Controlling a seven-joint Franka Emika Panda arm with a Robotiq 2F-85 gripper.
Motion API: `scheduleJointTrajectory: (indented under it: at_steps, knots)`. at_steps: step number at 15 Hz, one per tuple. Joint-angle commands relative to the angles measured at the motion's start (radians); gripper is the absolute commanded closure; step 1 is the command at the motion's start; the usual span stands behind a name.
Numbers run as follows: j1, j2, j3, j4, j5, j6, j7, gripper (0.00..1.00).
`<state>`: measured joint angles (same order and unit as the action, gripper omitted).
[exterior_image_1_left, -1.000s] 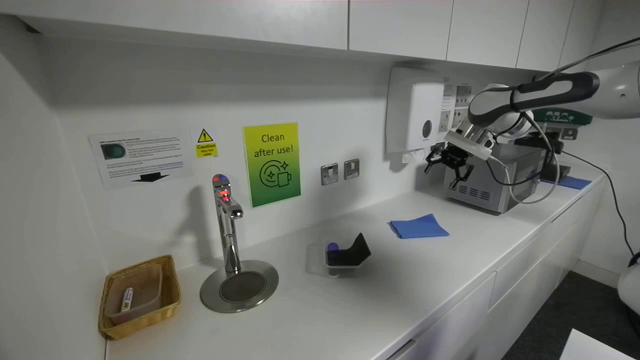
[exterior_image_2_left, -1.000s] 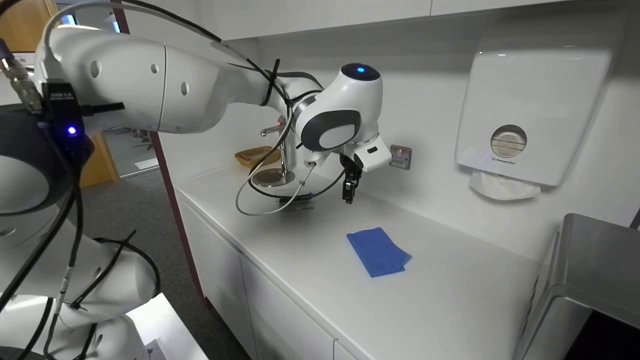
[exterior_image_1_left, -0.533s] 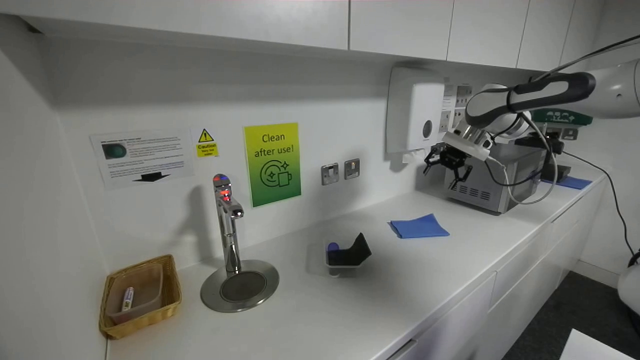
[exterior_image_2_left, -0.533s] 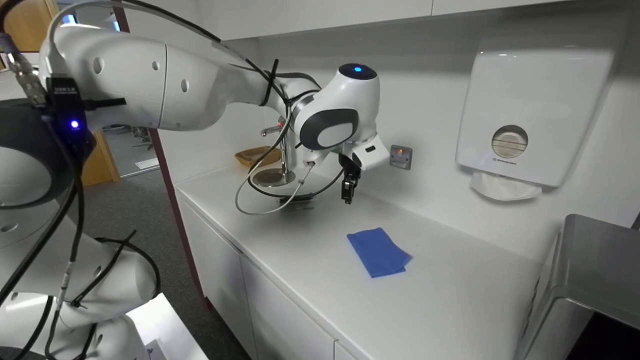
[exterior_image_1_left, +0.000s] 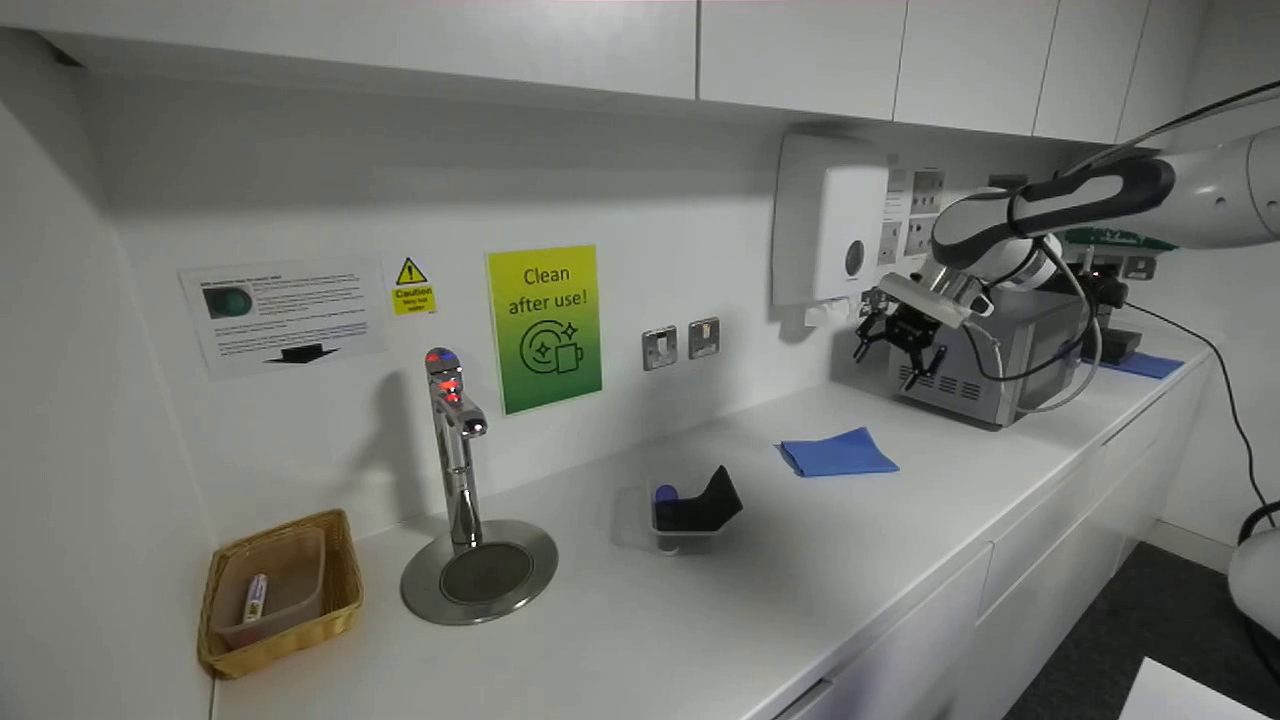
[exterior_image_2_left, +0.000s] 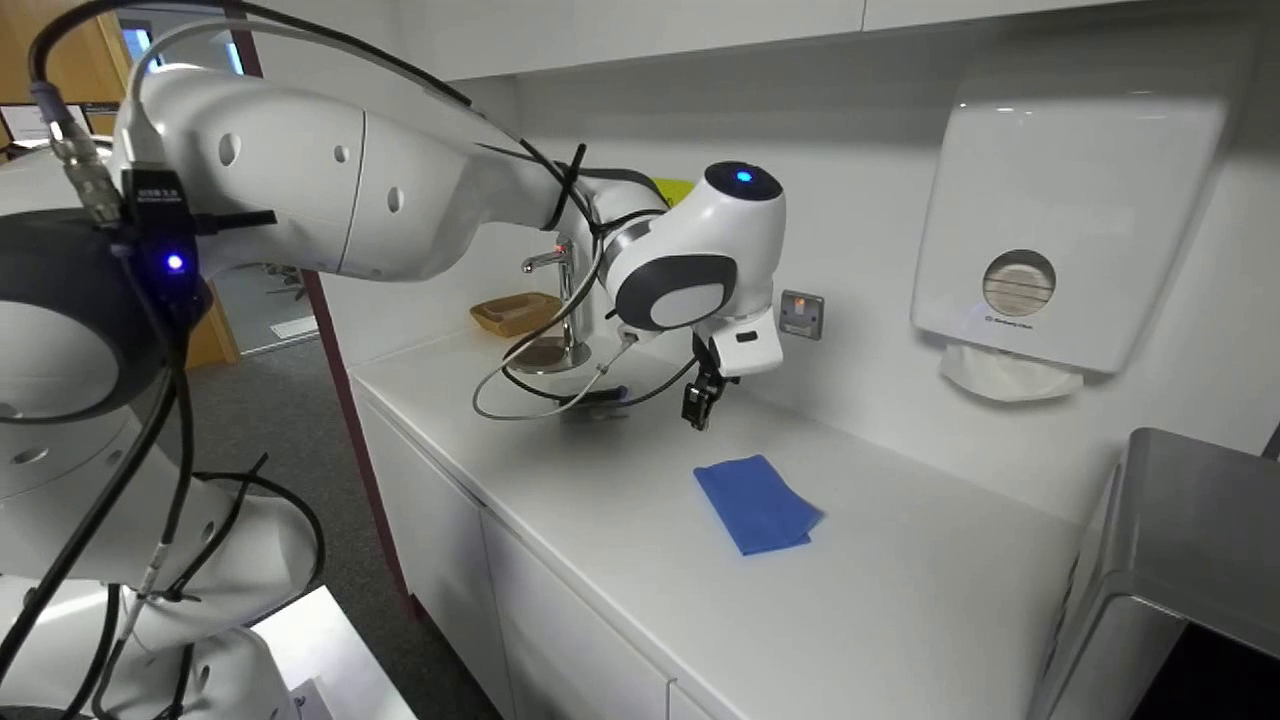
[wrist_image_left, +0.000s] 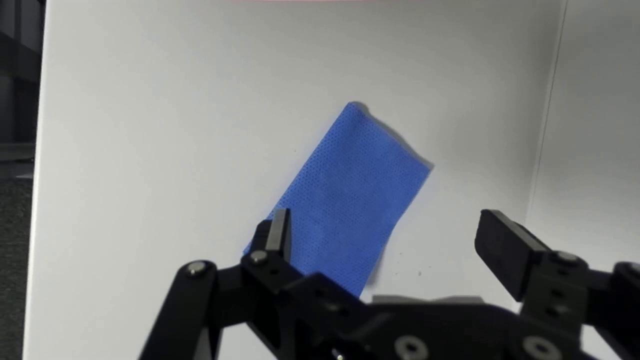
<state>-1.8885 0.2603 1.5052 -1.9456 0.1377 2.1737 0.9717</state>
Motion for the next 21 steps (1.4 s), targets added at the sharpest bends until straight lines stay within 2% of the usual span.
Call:
scheduleJointTrajectory:
  at_steps: [1,2,3,4,7,11,12,13,20,21]
  knots:
    - [0.121,-0.009,-0.137,0.004,-0.015,0.058,0.16,0.0]
    - [0.222,-0.099,-0.275,0.015,0.084,0.052,0.133,0.0]
    - [0.282,-0.093,-0.334,0.015,0.07,0.058,0.178,0.0]
    - [0.288,0.003,-0.312,0.022,-0.066,0.073,0.291,0.0]
    - [0.429,0.067,-0.432,0.066,-0.212,0.025,0.46,0.0]
    - [0.565,0.171,-0.532,0.146,-0.339,-0.011,0.601,0.0]
    - [0.705,0.13,-0.692,0.165,-0.243,-0.007,0.542,0.0]
    - [0.758,0.151,-0.744,0.199,-0.231,-0.023,0.542,0.0]
    - [1.262,0.223,-1.31,0.392,-0.094,-0.063,0.504,0.0]
    - [1.32,0.237,-1.374,0.414,-0.07,-0.07,0.496,0.0]
